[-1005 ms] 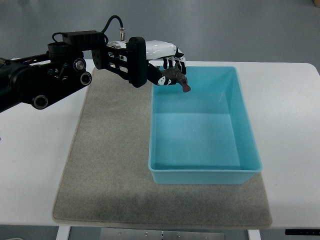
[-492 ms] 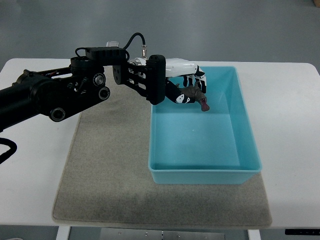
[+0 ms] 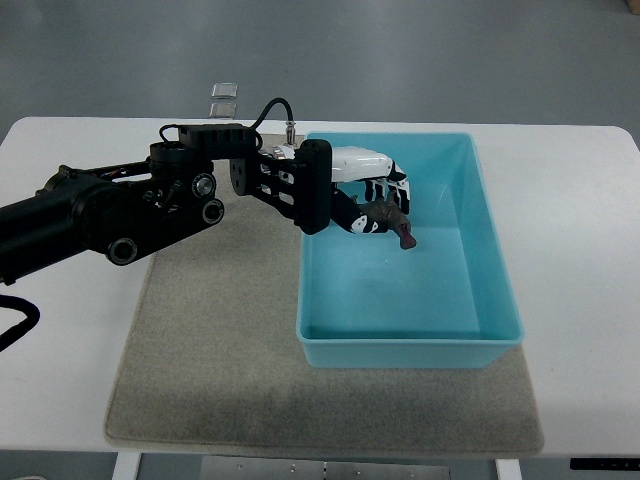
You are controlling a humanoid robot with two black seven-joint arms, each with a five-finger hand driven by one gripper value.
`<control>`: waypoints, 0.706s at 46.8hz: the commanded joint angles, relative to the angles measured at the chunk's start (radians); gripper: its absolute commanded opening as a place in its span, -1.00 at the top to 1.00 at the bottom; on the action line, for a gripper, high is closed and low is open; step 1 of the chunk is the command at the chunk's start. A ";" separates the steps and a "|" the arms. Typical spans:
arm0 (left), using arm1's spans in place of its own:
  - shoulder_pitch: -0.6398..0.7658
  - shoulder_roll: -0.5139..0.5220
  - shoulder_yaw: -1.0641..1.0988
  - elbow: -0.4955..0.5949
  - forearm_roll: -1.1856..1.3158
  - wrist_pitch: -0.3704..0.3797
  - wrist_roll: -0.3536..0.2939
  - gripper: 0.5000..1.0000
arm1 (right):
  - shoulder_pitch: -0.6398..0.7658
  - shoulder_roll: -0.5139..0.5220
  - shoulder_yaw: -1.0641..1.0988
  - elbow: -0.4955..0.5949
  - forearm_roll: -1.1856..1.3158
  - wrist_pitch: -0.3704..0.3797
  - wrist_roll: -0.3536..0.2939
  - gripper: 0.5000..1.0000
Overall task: Place brown hippo in blue box with left hand
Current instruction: 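Lower the hippo into the box and open the left hand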
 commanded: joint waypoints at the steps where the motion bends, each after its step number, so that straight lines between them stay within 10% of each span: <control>1: 0.004 -0.003 0.000 0.000 -0.001 0.000 0.000 0.94 | 0.000 0.000 0.000 0.000 0.000 0.000 -0.001 -0.74; 7: 0.025 -0.028 -0.001 0.003 -0.004 0.005 0.000 0.23 | 0.000 0.000 0.000 0.000 0.000 0.000 0.000 -0.74; 33: 0.037 -0.033 -0.011 0.006 -0.005 0.005 0.000 -0.07 | 0.000 0.000 0.000 0.000 0.000 0.000 0.000 -0.74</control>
